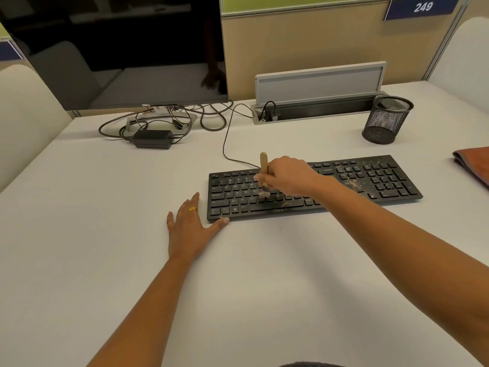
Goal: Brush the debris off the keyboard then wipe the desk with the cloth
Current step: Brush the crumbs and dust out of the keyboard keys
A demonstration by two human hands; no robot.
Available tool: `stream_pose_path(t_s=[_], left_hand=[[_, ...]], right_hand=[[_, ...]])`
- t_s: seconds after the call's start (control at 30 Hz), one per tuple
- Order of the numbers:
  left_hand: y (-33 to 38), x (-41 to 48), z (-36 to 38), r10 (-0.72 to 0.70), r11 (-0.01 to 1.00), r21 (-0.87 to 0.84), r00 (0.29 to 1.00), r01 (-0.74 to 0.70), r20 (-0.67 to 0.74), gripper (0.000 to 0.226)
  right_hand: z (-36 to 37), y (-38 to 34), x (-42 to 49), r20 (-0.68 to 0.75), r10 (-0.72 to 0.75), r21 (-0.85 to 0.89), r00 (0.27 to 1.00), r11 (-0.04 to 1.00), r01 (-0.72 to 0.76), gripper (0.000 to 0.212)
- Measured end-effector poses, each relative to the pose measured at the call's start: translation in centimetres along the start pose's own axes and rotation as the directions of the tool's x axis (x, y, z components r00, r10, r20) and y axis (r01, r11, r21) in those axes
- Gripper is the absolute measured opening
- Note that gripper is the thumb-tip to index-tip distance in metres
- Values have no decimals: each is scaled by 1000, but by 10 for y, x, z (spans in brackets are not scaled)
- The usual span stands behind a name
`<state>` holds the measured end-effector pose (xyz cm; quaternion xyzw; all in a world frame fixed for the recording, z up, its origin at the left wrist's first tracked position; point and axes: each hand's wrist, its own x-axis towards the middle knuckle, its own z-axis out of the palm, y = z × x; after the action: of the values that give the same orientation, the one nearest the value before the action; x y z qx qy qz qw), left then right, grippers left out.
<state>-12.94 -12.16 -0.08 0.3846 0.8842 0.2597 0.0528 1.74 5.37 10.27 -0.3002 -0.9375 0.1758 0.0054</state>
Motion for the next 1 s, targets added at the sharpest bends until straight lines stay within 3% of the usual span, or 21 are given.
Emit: stream_pose_path(t_s=[0.13,0.27,0.4,0.53,0.63,0.73,0.8,0.87,1.0], left_hand=[[0,0,0,0,1000,0,1000,0,-2,96],[0,0,1,2,1000,-10,1000,-2,-6,95],[-1,0,0,6,1000,-13,1000,-6,-13,95],[-1,0,1,7,1000,-15,1000,-8,-14,95],[-1,0,1,7,1000,-19,1000,-7,-15,94],[-1,0,1,8,1000,-13,1000,-8,-15,95],[-1,0,1,9,1000,-10,1000,-9,-15,95],[-1,-1,0,7,1000,-9,1000,-7,-14,94],[0,-1,0,6,1000,-9,1000,-7,-12,95]], right_hand=[[-5,1,-3,-23,14,-167,1000,986,-18,42],[1,-2,-8,-3,21,-157,1000,987,-21,38],[0,1,-4,14,71,-48,997,996,-70,41],[2,10,-1,-98,105,240,990,968,-78,37],[8,13,-3,-70,85,353,994,934,-55,34],[7,14,-6,-58,92,178,994,981,-81,35],[2,13,-7,-103,102,-40,989,993,-107,35],[-1,12,-7,-168,90,-145,982,983,-115,34],[2,18,-8,-272,153,110,950,986,-127,37]])
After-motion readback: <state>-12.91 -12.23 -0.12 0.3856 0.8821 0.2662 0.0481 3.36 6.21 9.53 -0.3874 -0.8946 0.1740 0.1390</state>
